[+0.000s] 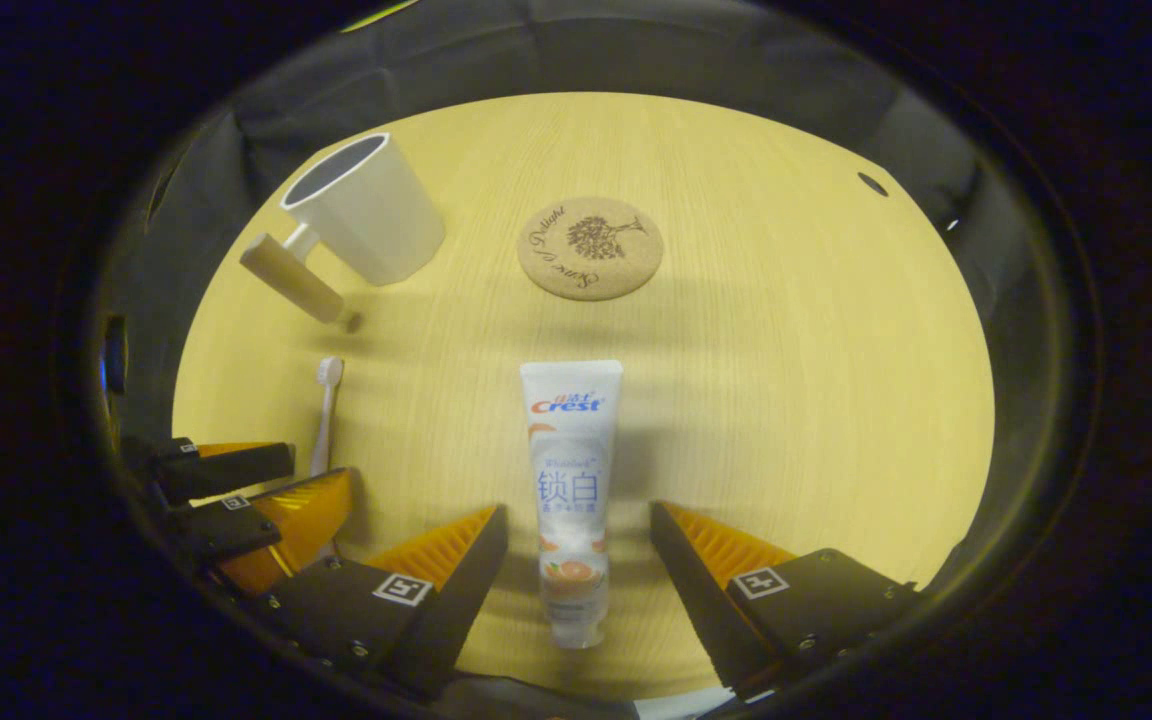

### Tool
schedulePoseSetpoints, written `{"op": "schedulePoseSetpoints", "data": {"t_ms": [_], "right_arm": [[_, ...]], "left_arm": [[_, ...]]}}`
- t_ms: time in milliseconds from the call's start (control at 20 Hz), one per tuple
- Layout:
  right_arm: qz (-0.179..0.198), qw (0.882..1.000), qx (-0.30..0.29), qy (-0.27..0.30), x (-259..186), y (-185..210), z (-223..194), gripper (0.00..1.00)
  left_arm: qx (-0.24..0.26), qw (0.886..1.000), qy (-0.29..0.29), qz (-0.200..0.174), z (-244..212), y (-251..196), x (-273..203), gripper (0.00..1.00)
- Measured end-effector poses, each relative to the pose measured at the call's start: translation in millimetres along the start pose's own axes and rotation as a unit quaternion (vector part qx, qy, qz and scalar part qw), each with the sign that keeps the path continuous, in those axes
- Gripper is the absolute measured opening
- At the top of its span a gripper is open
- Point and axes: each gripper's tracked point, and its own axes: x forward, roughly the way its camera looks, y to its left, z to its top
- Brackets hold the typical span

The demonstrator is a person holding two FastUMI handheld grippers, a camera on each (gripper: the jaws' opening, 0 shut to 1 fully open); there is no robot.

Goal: Put the toothbrush and toothpaste on the desktop into the cup, then pick up the cup and place it on the coaster on the desktop.

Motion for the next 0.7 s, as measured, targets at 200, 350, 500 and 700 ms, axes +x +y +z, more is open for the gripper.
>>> {"op": "schedulePoseSetpoints", "data": {"t_ms": [200, 350, 500, 700], "right_arm": [[-0.018, 1.000, -0.013, 0.002, -0.3, -5.8, 1.1, 0.81], [-0.019, 1.000, -0.016, 0.004, 0.3, -5.3, -1.3, 0.69], [-0.019, 1.000, -0.014, 0.003, 1.9, -6.2, -3.6, 0.51], [-0.014, 1.000, -0.013, -0.006, 2.6, -5.1, -3.6, 0.31]], "left_arm": [[-0.002, 1.000, 0.002, 0.005, -0.3, -2.6, -0.4, 0.72], [0.004, 1.000, 0.003, 0.012, -1.2, -0.7, -0.9, 0.57], [-0.009, 1.000, -0.003, 0.013, -0.3, -2.1, 1.4, 0.28], [-0.010, 1.000, -0.009, 0.009, -0.5, -2.9, 0.0, 0.17]]}}
